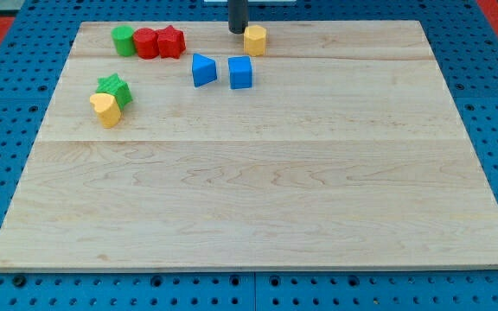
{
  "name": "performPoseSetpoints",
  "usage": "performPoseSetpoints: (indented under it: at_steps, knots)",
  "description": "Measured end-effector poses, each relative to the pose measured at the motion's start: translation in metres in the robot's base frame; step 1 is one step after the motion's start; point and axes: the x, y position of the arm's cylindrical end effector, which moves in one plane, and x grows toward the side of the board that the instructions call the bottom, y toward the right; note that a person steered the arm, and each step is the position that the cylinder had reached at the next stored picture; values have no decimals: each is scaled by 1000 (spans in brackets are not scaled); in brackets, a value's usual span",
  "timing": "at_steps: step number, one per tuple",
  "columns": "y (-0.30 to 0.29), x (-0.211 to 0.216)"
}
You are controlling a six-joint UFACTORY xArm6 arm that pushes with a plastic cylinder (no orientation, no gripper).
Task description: Place the red star left to the blue triangle
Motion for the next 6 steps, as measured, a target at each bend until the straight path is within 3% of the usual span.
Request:
performPoseSetpoints:
  at_steps: [3, 4, 6]
  knots:
    - [-82, -7]
    - [-107, 1]
    - [-101, 42]
